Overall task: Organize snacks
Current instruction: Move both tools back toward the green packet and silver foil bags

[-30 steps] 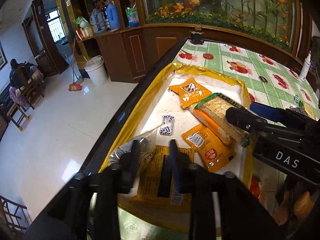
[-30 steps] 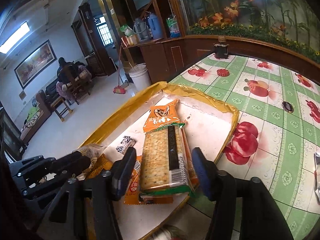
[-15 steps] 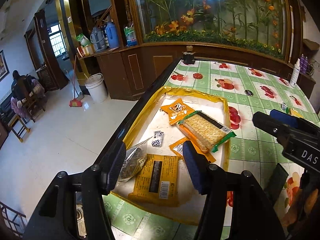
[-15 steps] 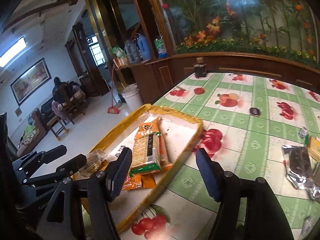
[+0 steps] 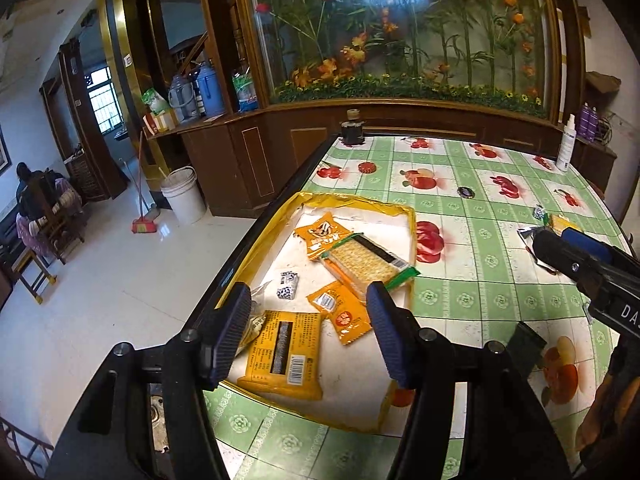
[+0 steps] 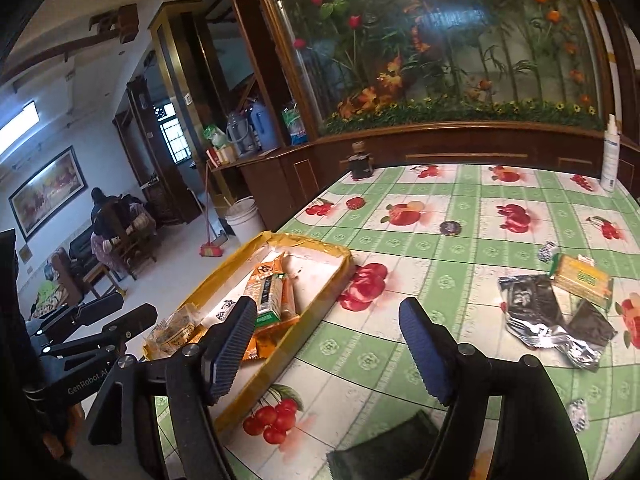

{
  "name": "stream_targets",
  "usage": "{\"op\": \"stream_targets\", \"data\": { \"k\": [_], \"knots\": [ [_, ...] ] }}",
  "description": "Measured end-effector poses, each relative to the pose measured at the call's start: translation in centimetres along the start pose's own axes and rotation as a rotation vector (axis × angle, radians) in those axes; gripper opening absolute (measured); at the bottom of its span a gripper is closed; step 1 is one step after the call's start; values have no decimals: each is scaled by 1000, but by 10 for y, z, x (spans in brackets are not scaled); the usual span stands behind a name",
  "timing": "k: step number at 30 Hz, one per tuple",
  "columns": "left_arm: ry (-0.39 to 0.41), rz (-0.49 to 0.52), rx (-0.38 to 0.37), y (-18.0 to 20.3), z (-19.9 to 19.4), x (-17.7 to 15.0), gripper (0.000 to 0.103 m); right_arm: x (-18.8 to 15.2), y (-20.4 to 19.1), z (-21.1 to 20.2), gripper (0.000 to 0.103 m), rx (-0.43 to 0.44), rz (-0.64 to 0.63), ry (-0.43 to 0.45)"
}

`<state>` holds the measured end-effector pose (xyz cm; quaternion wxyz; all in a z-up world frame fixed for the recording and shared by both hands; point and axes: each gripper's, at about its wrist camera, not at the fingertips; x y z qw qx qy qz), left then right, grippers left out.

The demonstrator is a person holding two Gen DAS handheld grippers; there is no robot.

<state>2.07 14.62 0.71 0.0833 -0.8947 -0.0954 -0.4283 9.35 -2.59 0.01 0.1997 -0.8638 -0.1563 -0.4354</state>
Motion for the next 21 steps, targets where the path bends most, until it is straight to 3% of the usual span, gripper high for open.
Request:
{"op": "stream_targets", "data": {
  "k": [3,11,21],
  "knots": [
    [10,14,-5,8,-4,0,71,-5,14,-13,76,-23,17,12],
    [-25,43,-76,34,-1,-5,73,-32,74,-48,81,-144,73,-1],
    [-191,220,-264,115,26,-39,73,-73,146,-60,82,-278,155,-96]
  ]
}}
Point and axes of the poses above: each gripper's, at about its wrist camera, not at the fingertips, and z roughly the way its jaws point, y to its right, x to its top, and after that the axes turned 7 degrees about -x, right-handed
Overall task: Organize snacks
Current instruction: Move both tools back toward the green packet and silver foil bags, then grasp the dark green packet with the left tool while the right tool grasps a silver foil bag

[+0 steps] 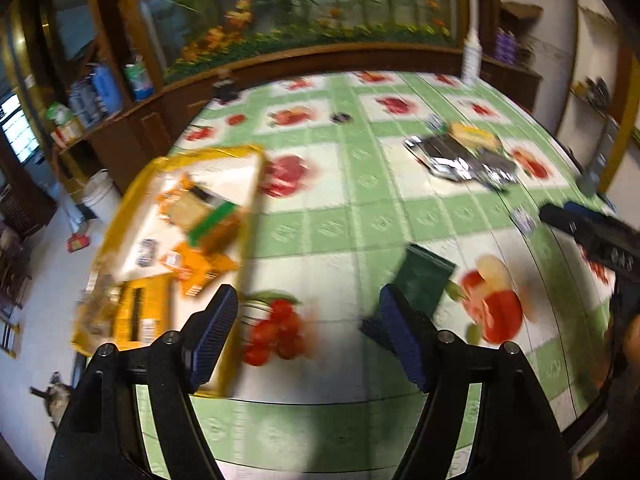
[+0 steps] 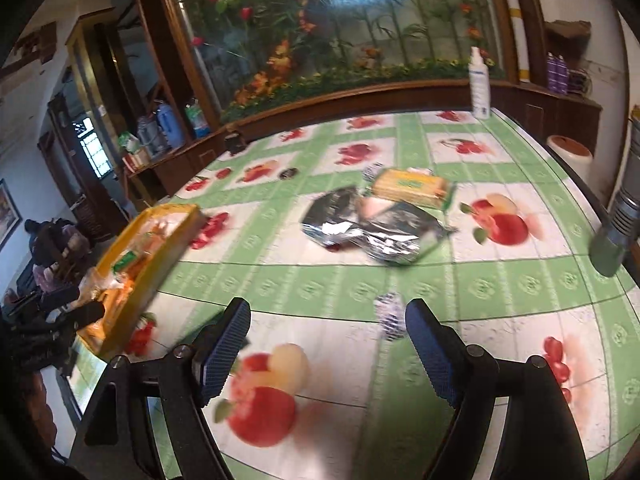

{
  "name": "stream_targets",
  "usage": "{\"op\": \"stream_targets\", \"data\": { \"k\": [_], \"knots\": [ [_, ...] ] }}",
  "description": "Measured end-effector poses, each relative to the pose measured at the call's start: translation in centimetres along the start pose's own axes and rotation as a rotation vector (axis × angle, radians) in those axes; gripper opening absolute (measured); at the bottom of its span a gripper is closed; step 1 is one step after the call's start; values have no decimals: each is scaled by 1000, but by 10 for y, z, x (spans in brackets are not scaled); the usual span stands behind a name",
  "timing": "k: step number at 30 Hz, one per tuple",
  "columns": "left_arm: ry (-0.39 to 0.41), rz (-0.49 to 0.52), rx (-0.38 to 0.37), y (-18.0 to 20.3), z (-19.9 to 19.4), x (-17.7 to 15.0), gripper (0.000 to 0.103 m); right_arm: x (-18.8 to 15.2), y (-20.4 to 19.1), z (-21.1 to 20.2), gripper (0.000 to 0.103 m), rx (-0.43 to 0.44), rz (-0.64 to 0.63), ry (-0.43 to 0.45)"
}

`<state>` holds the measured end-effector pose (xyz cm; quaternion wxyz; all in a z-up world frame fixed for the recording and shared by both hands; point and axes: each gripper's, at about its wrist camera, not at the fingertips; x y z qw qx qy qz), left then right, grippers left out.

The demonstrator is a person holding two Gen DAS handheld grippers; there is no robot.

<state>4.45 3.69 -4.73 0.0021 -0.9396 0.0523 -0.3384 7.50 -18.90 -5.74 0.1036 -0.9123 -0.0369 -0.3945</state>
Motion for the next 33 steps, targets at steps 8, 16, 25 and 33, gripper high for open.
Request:
{"op": "stream_targets", "data": {
  "k": [8,16,25,33],
  "knots": [
    [-123,109,-49,35,45,-3,73,24,28,29,82,-18,4,-33],
    [-152,103,-105,32,63,6,73,51,26,75,83,-4,-141,-70],
    [-175,141,-273,36,67,11,74,68,29,123,88,38,-206,-182],
    [-193,203,-293,59,79,9,84,63,22,133,89,44,-241,-209]
  ]
}}
Point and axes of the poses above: each gripper's, at about its wrist camera, not at the fingertips, and z roughly the way its jaws point, y to its right, x to its top, and after that the axes turned 7 degrees about -x, right-handed
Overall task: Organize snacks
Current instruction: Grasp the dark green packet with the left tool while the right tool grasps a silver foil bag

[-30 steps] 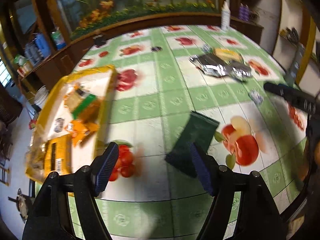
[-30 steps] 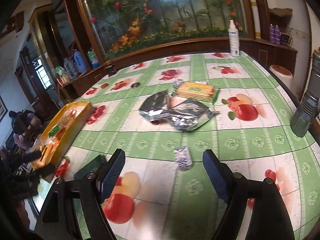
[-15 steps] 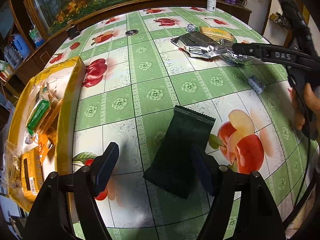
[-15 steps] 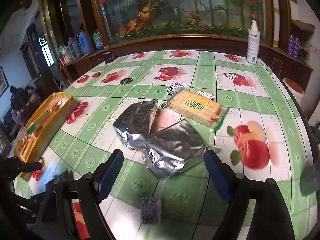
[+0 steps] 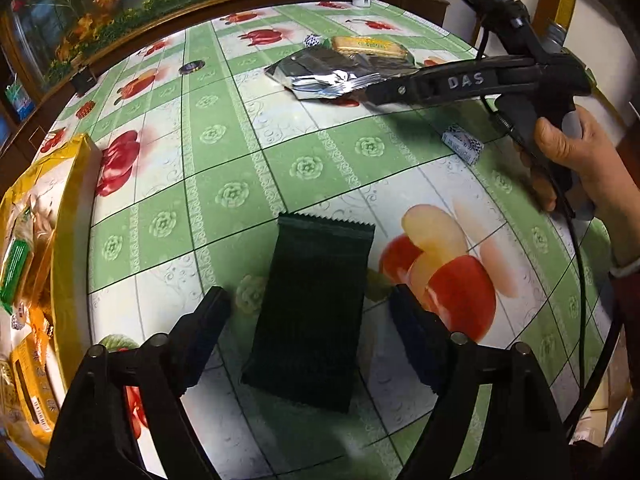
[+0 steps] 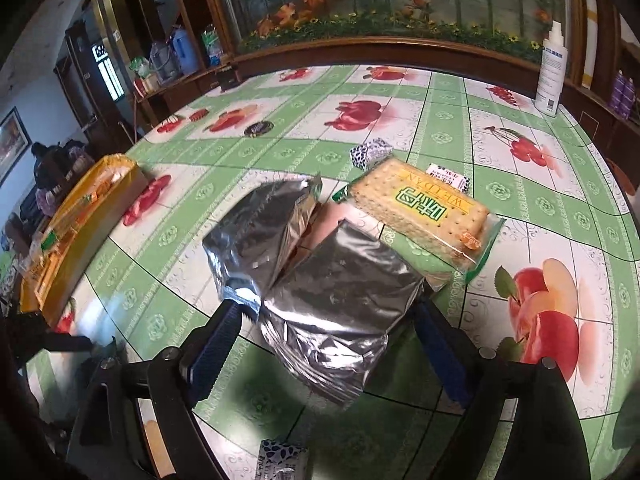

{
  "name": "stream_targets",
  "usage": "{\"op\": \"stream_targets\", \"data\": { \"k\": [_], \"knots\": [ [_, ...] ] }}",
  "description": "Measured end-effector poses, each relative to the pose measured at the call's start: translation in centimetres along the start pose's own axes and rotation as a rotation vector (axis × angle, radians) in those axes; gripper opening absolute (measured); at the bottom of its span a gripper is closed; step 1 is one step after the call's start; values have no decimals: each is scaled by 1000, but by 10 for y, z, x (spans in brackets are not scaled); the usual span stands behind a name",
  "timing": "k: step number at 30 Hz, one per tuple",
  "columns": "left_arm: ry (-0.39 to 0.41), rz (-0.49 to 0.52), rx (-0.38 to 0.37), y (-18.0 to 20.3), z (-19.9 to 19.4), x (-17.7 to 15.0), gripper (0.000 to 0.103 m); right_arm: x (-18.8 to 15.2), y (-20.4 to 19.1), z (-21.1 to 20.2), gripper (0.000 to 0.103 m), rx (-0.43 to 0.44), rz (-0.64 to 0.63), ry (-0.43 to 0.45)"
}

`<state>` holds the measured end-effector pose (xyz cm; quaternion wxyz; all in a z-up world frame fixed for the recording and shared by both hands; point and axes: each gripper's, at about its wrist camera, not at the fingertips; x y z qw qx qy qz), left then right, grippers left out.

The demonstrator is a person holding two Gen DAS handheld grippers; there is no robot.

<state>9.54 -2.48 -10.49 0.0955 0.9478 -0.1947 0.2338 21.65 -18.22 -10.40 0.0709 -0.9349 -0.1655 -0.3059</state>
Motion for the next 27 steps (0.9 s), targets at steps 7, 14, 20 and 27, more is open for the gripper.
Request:
{"op": "stream_targets", "data": {
  "k": [7,14,20,27],
  "knots": [
    [43,-39,20,-4,-7,0,42,-2,1,-4,59,-31,13,-3],
    [47,-74,38,-10,-10,-4,42,-13,7,-22,7,26,93,21],
    [70,-124,45,-22,-19,-9,42,-6,9,-34,86,2,164,71],
    [104,-167,60,-35,-31,-13,42,20,4,-10,83,-96,286,33]
  ]
}}
Point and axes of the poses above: each gripper's, at about its wrist camera, not at the fingertips, and z roughly the way its jaws point, y to its right, x to its top, and after that the axes turned 7 degrees about -x, right-handed
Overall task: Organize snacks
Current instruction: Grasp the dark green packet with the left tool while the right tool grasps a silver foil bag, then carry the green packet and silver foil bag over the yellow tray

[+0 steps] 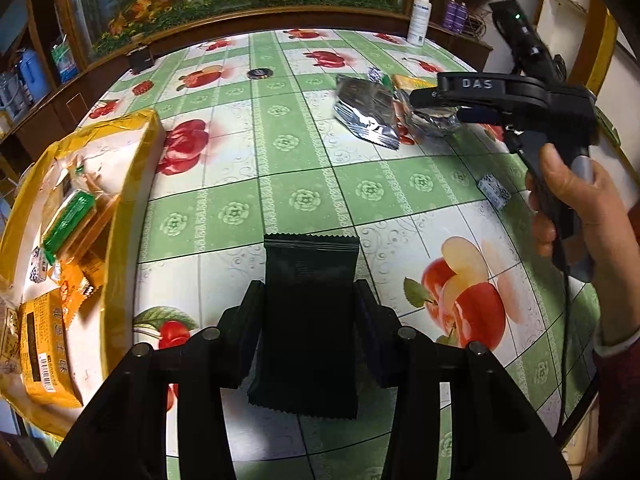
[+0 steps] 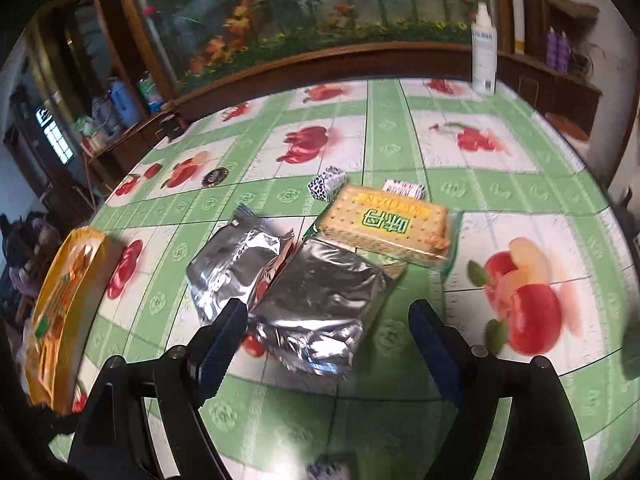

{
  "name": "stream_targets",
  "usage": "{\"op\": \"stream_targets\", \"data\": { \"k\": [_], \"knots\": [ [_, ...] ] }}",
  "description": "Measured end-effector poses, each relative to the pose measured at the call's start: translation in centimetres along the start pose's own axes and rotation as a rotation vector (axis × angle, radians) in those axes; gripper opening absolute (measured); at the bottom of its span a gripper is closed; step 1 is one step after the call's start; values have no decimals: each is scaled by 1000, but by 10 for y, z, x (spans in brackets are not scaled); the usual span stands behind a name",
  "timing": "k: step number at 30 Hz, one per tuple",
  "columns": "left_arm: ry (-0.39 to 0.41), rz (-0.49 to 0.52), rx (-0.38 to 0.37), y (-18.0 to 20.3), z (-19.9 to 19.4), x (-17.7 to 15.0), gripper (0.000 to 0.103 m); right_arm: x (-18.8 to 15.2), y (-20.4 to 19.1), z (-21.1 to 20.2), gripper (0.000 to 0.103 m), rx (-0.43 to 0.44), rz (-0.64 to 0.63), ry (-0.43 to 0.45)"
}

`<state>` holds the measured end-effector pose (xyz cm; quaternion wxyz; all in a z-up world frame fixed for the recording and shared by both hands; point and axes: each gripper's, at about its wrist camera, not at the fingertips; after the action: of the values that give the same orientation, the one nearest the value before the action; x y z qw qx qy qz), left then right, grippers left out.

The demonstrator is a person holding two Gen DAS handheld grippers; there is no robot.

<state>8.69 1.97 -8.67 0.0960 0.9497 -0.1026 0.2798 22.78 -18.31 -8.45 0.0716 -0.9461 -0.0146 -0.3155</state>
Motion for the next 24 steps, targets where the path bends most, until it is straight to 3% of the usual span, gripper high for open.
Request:
{"op": "stream_targets", "data": {
  "k": [4,7,9,11,16,22,24],
  "knots": [
    [14,-25,9,-8,-5,0,42,5,-4,15,83,-27,37,-6],
    [29,-41,12,-13,-10,0,42,0,-13,23,75,-84,-27,-20],
    [36,-51,15,-15,-13,0,42,-4,-13,19,61,-76,-41,-15],
    [47,-60,24,-18,-17,1,42,-9,-10,9,60,-66,-48,1],
    [84,-85,55,-20,-31,4,42,-25,-10,-40,60,10,-53,93],
    [141,-102,111,-22,-55,5,42,-35,-29,-94,60,226,-20,171],
    [154,-109,122,-24,-61,5,42,-36,-40,-105,60,258,-30,188]
  ]
}}
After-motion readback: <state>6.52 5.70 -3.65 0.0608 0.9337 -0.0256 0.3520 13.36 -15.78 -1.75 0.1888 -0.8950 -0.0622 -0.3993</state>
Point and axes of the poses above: each gripper's, at about its wrist camera, not at the fingertips, and z roughly the way its jaws point, y to its right, x to its top, and after that the axes turned 7 degrees about -x, right-handed
